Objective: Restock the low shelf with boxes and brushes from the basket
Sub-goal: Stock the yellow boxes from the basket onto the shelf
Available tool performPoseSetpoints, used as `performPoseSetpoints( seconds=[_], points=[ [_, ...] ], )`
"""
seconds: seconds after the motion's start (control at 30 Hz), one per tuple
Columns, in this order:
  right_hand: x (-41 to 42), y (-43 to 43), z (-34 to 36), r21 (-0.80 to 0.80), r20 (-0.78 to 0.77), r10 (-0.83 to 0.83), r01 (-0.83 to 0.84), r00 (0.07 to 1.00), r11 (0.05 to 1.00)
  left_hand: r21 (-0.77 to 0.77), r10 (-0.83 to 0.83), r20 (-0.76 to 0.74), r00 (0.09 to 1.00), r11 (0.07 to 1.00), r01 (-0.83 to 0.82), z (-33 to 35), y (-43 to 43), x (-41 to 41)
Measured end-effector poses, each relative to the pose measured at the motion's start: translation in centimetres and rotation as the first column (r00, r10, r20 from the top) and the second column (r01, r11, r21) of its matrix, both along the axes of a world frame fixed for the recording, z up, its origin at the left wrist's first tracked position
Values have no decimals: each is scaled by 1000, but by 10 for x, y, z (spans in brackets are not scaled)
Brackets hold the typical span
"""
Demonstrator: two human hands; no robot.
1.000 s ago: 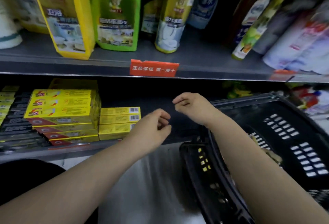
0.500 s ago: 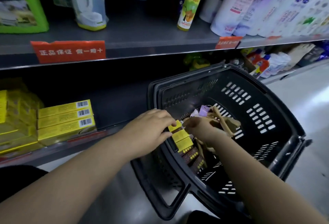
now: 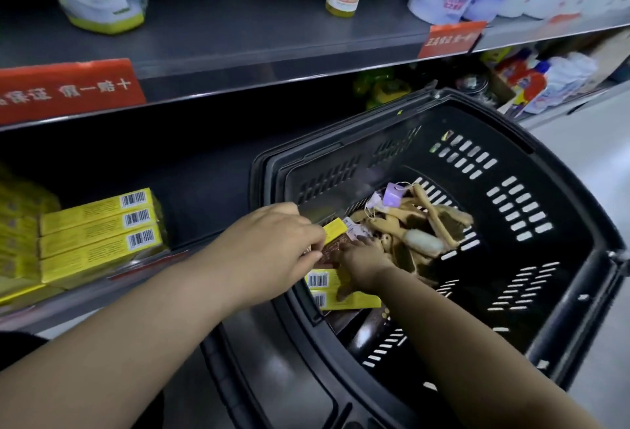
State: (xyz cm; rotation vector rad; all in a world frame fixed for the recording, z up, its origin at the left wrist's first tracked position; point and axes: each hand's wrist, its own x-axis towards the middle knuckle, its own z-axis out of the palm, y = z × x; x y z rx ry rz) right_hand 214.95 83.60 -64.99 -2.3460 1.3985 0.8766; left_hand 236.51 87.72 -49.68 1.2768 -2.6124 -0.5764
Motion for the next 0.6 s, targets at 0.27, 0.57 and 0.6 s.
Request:
performPoseSetpoints(
  seconds=[0.27,0.57,0.6],
  points=[
    [-11,8,11,35,77,-291,289,954,957,1,59,-20,998,998,-59,1,2,-10],
    [-7,14,-15,280,129,-577,529,807,802,-27,33,-31,999,999,-34,-5,13,-2],
    [-7,16,-16,325,148,-618,552,772,768,-28,33,-30,999,999,-34,-6,13,-1]
  ],
)
